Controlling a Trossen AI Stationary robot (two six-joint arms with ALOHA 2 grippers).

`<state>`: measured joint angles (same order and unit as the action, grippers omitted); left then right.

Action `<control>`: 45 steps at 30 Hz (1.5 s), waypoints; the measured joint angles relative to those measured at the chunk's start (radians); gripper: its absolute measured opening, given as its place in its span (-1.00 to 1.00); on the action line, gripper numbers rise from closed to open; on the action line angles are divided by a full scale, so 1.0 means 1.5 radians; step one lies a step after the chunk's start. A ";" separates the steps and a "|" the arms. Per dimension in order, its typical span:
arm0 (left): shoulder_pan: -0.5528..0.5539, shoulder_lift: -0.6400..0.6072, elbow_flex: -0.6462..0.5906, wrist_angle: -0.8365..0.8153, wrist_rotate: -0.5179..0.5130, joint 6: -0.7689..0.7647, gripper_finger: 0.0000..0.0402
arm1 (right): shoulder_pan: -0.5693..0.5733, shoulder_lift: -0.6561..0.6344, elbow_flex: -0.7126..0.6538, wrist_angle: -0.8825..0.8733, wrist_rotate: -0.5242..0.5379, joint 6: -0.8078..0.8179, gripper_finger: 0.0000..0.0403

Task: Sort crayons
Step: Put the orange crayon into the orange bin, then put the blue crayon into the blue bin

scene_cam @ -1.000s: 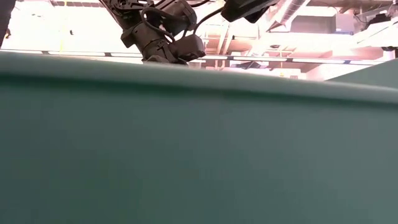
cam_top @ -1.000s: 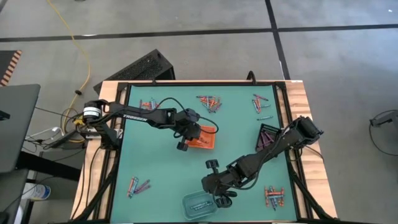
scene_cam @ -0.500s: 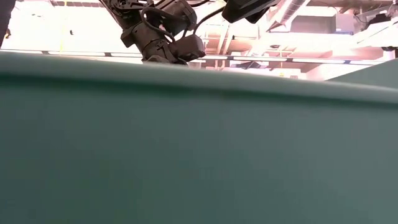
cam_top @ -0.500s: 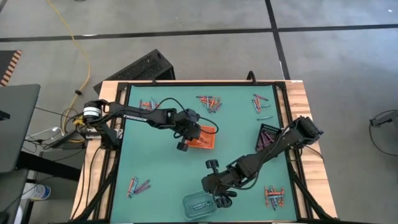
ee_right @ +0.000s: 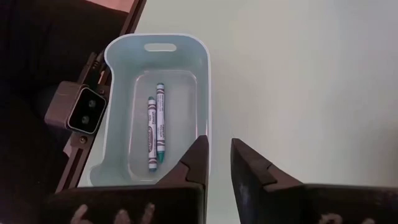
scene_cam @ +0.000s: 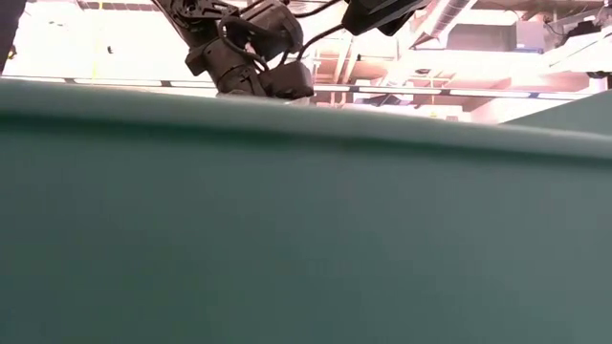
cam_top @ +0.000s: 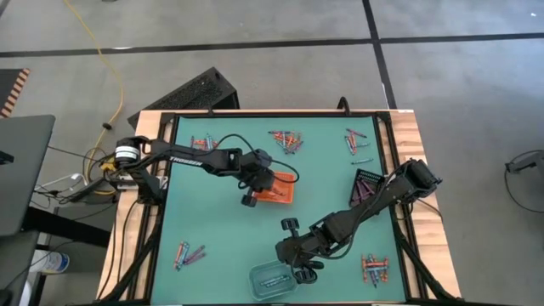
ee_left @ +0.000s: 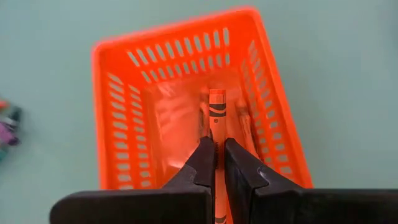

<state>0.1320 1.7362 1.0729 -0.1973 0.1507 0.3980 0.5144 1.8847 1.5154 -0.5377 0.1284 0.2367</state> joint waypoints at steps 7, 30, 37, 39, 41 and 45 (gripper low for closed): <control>0.010 0.012 0.001 0.009 -0.016 -0.026 -0.77 | 0.000 0.000 0.000 0.001 0.000 0.000 -0.69; -0.138 0.010 0.247 -0.363 -0.106 -0.070 -0.15 | 0.000 0.000 0.000 0.000 0.000 0.000 -0.69; -0.250 0.010 0.376 -0.598 -0.275 -0.168 -0.15 | 0.000 0.000 0.000 0.001 0.000 0.000 -0.69; -0.284 0.010 0.404 -0.656 -0.307 -0.208 -0.15 | 0.000 0.000 0.000 0.001 0.000 0.000 -0.69; -0.319 0.010 0.427 -0.713 -0.336 -0.250 -0.15 | 0.000 0.000 0.000 0.000 0.000 0.000 -0.69; -0.387 0.010 0.444 -0.803 -0.376 -0.351 -0.15 | 0.000 0.000 0.000 0.000 0.000 0.000 -0.69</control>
<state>-0.4492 1.7508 1.7386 -1.4023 -0.4140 -0.1283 0.5148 1.8847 1.5154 -0.5372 0.1284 0.2364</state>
